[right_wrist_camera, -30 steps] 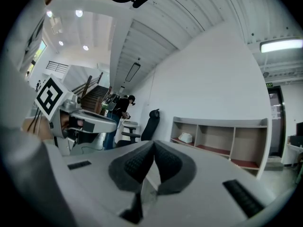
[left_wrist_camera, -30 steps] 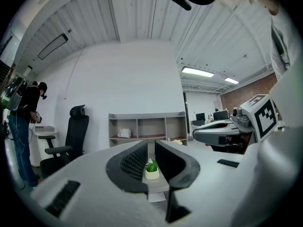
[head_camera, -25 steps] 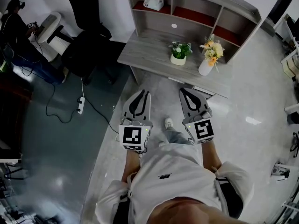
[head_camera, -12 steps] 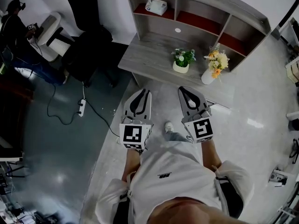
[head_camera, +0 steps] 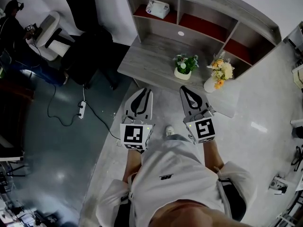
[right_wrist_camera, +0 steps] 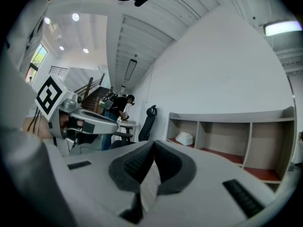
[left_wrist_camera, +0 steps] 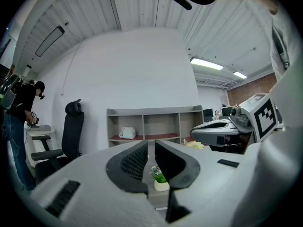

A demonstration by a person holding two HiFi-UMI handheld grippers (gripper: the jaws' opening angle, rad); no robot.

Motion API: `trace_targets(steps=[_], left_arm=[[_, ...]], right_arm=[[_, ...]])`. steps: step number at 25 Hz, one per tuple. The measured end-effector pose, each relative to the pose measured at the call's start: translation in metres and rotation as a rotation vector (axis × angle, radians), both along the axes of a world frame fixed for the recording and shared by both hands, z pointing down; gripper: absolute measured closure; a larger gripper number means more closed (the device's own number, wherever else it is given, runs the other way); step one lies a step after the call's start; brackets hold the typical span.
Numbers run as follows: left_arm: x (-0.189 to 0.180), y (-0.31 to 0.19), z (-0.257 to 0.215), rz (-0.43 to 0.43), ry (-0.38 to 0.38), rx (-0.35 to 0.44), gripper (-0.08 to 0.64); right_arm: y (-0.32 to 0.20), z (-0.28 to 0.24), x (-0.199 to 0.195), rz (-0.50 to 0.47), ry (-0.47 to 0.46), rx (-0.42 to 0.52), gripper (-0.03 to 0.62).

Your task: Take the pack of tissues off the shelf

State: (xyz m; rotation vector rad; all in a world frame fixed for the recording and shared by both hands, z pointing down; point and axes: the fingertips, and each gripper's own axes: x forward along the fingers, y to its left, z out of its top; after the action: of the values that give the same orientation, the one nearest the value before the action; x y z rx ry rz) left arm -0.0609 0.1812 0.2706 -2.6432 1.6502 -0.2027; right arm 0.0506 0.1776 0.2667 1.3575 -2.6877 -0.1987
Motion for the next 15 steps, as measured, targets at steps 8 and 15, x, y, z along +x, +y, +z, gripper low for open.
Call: trace_targets(steps=[8,15], left_arm=[[0.015,-0.035,0.003,-0.018,-0.009,-0.003,0.528],[0.019,-0.064,0.006,-0.018,-0.012,-0.02,0.528]], right_arm=[[-0.036,0.004,0.011,-0.027,-0.008,-0.007,0.568],[-0.067,0.005,0.015,-0.024,-0.019,-0.023,0.568]])
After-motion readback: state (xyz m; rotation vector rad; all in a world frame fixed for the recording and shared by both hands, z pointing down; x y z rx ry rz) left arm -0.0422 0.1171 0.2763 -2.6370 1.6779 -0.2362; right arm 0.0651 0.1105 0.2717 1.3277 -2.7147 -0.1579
